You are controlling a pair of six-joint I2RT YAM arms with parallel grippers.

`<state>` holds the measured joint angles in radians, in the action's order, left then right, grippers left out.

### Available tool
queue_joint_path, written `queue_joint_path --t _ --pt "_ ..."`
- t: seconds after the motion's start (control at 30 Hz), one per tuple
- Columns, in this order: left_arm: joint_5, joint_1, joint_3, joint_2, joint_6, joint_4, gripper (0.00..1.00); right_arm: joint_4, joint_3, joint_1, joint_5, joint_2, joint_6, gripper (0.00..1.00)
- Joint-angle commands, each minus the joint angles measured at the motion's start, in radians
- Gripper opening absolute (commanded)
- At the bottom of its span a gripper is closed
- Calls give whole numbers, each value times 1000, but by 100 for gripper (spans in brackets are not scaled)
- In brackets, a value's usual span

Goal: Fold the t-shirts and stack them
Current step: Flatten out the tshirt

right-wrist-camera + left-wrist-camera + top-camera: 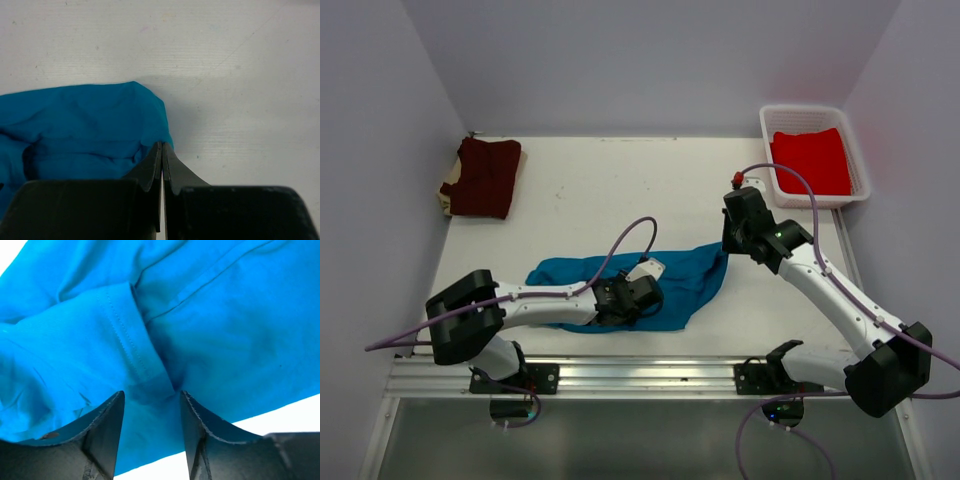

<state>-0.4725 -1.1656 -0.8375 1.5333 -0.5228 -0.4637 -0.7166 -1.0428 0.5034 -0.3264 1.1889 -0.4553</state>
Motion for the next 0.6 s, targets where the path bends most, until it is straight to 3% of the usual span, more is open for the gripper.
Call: queue_joint_path --t 0.0,0.23,0.57 --pt "-38 -3 -17 -9 -28 30 52 32 0 -2 4 -22 7 0" --pt "-31 -3 -8 11 -29 53 49 37 3 -3 3 -18 10 0" --pt "-63 0 26 33 -40 106 33 37 10 -3 10 -28 14 0"
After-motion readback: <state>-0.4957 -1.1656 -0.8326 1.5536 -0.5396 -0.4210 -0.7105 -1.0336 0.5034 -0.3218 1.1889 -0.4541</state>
